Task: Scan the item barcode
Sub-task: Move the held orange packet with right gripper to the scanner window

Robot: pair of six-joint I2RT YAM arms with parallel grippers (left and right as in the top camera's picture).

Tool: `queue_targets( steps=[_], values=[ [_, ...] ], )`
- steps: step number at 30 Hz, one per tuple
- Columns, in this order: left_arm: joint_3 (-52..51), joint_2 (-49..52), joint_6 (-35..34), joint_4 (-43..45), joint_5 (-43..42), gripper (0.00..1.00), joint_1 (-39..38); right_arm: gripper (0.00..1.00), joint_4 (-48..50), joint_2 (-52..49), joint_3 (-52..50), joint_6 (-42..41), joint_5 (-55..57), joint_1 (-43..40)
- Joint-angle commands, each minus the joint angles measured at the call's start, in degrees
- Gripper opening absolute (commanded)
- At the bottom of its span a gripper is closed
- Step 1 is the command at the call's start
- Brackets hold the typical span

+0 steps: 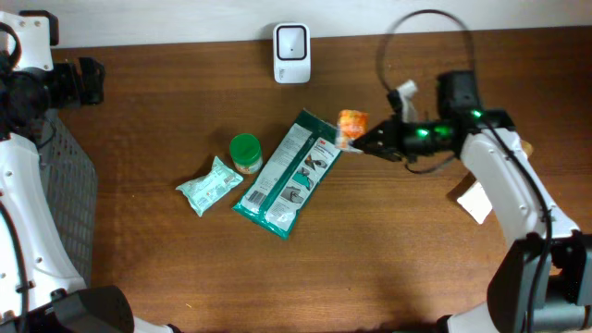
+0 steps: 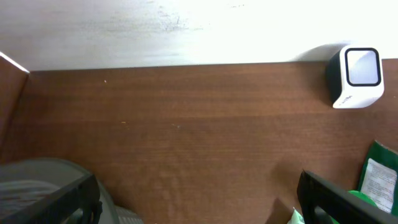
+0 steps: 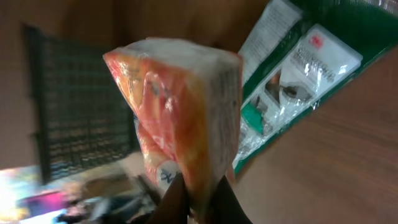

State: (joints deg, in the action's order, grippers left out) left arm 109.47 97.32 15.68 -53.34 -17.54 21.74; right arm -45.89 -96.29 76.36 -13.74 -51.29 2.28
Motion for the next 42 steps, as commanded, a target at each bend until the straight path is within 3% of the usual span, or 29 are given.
queue_targets(
  steps=[1, 4, 8, 10, 16, 19, 24, 27, 33, 36, 42],
  values=[
    [0.5, 0.13, 0.92, 0.09, -0.42, 0.99, 0.2, 0.04, -7.06, -0.7, 16.22, -1.36, 28.65, 7.8],
    [0.5, 0.13, 0.9, 0.09, -0.42, 0.99, 0.2, 0.04, -6.78, -8.02, 33.42, 3.61, 51.67, 16.5],
    [0.5, 0.13, 0.92, 0.09, -0.42, 0.99, 0.2, 0.04, 13.75, -18.62, 35.82, 21.24, 74.77, 24.33],
    [0.5, 0.13, 0.92, 0.09, -0.42, 0.99, 0.2, 0.04, 21.59, -23.82, 35.82, 30.49, 78.2, 25.49],
    [0.5, 0.13, 0.92, 0.09, -0.42, 0.99, 0.2, 0.04, 44.41, -40.28, 35.82, 53.57, 82.42, 25.35],
    [0.5, 0.13, 0.92, 0.09, -0.42, 0.99, 0.2, 0.04, 50.73, -43.93, 35.8, 61.16, 82.42, 25.42],
    [0.5, 0.13, 0.92, 0.09, -0.42, 0.99, 0.2, 0.04, 51.76, -44.68, 35.78, 63.54, 81.46, 24.39],
    [0.5, 0.13, 0.9, 0.09, -0.42, 0.99, 0.2, 0.04, 54.45, -46.42, 35.76, 76.11, 77.42, 22.6],
    [0.5, 0.13, 0.92, 0.09, -0.42, 0.99, 0.2, 0.04, 58.36, -47.15, 35.74, 76.63, 73.24, 22.53],
    [0.5, 0.13, 0.92, 0.09, -0.42, 0.99, 0.2, 0.04, 58.34, -47.15, 35.74, 82.77, 71.56, 24.24],
    [0.5, 0.13, 0.92, 0.09, -0.42, 0.99, 0.2, 0.04, 53.77, -47.25, 35.71, 82.75, 71.95, 23.15]
  ],
)
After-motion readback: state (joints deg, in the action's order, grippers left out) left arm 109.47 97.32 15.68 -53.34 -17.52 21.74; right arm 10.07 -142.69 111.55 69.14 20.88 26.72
